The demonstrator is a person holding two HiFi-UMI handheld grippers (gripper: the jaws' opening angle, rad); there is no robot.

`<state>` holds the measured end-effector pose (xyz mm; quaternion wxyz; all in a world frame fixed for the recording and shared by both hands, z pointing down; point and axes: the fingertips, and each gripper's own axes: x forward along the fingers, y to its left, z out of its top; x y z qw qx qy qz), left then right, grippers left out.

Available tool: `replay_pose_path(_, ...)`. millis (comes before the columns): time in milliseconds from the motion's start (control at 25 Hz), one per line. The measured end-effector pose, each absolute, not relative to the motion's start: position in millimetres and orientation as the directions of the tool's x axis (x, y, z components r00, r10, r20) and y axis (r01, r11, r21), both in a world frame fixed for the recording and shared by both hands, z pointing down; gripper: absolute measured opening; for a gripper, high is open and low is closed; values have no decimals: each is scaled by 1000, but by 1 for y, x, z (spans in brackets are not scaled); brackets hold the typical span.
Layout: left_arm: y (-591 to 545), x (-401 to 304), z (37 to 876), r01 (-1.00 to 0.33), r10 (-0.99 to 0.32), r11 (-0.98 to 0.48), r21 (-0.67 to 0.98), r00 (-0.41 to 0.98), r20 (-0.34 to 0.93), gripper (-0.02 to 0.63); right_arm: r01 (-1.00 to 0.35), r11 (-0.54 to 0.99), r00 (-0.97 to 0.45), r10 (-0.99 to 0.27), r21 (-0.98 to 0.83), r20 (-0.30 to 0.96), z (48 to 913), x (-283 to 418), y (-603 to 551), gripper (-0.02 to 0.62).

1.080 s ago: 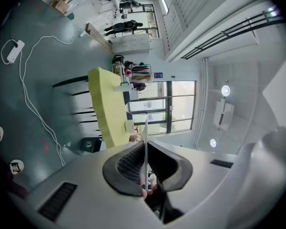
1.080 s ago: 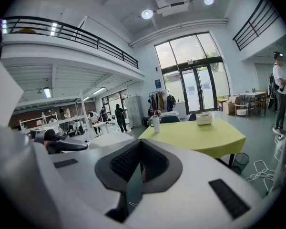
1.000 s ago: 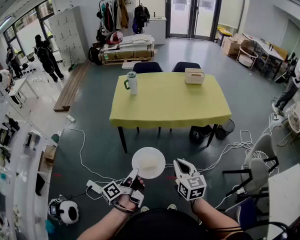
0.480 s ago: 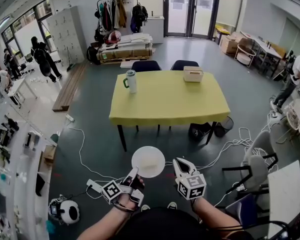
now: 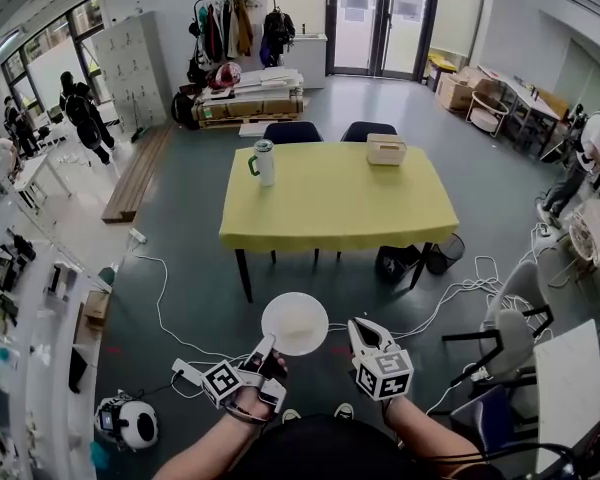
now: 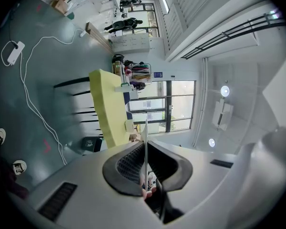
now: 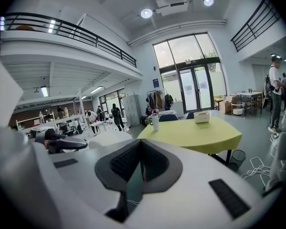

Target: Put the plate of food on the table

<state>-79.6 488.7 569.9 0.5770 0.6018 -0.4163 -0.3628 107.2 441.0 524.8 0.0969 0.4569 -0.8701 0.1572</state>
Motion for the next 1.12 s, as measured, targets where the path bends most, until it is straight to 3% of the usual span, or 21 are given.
replay_pose_path(1120, 463, -128, 575, -15, -911, -8, 1000, 413, -1, 26, -863, 473, -506, -812, -179, 291, 522, 70, 431, 12)
